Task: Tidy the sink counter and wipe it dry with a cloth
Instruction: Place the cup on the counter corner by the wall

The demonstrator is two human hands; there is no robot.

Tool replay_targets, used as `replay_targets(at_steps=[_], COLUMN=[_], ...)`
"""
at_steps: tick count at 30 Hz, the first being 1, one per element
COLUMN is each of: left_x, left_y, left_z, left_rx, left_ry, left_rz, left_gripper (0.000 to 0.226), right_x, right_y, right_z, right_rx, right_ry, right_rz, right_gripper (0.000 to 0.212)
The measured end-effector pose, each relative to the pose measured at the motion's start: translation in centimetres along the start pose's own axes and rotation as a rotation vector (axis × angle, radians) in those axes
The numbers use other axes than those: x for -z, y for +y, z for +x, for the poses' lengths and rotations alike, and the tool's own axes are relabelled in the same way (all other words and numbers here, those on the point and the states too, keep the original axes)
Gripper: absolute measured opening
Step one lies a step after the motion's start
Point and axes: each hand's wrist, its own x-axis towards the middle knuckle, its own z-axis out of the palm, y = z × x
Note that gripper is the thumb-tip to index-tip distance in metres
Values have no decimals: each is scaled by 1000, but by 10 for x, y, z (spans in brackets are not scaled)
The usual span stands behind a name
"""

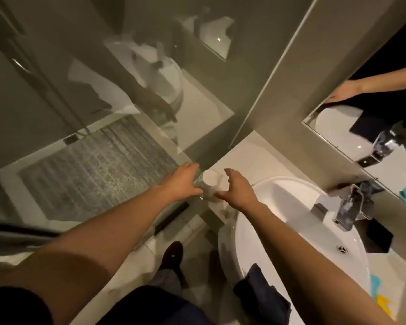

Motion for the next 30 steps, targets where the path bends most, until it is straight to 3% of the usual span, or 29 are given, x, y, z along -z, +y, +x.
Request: replay_targets(at_steps=[4,16,22,30], left_x=[-5,-19,-9,27], left_y=[-2,-10,6,89], left_z=[23,48,40,41], left_rx=[-31,-76,-124,-359], left_ry=[-133,-137,-89,-115], left_rz=[-2,-151,-152,-96], left_gripper=[99,69,67,68], right_x=[-8,-19,-3,69], right_y=[4,12,19,48], right_z=[22,46,33,-23], right_rx=[-42,46,113,121], right_ry=[-93,-139,-62,150], right_rz=[-2,78,177,304], right_gripper=[96,66,61,62])
